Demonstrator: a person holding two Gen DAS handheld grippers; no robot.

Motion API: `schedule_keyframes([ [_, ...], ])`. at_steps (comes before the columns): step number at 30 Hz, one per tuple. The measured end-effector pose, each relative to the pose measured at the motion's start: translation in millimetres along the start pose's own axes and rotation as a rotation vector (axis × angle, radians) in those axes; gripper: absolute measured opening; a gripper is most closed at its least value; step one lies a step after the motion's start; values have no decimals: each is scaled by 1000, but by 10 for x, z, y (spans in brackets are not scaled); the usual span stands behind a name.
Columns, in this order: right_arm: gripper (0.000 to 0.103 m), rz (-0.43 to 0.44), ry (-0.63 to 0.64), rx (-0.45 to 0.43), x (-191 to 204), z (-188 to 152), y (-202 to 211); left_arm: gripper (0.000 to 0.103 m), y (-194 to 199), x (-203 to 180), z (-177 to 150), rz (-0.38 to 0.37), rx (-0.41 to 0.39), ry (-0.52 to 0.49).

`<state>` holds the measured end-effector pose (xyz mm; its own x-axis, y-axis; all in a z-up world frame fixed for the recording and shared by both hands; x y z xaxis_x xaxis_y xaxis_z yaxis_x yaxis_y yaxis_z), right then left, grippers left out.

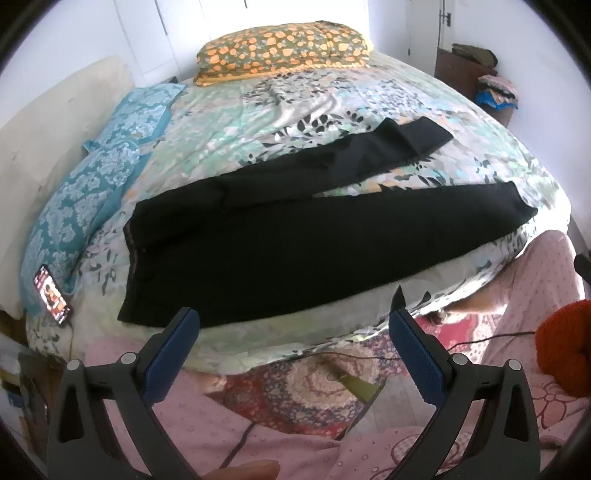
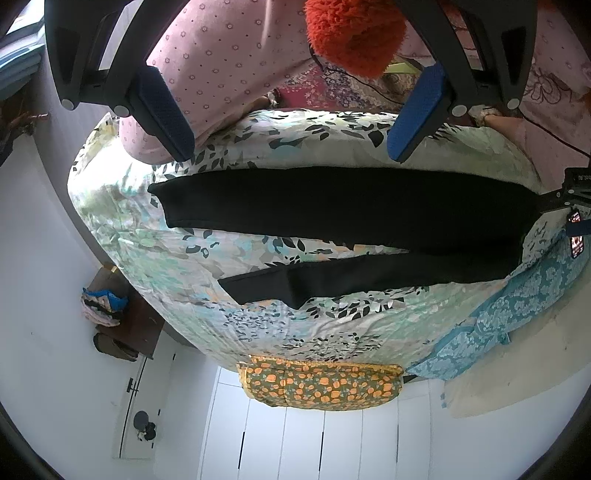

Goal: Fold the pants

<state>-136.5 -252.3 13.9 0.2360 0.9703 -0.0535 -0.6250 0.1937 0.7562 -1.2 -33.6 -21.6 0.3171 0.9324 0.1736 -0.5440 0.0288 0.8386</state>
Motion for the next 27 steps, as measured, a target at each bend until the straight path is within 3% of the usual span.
schedule_keyframes([
  [17, 103, -31, -2, 34, -22, 2, -51, 102, -7, 142, -96, -21, -7, -3],
  [27, 103, 11, 55, 38, 122, 20, -109, 102, -16, 181, -124, -1, 2, 14],
])
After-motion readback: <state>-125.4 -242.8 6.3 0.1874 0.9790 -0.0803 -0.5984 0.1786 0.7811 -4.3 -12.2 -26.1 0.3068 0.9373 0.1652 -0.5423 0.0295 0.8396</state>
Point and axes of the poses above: each gripper's, at about its wrist camera, not at the fingertips, and y roughly against the way its jaws point, x to its left, z to its top, the point moved 4 cm from there along -y, roughly the way its jaws point, and after that the axes turned 3 degrees about z, right-handed, at the moved point
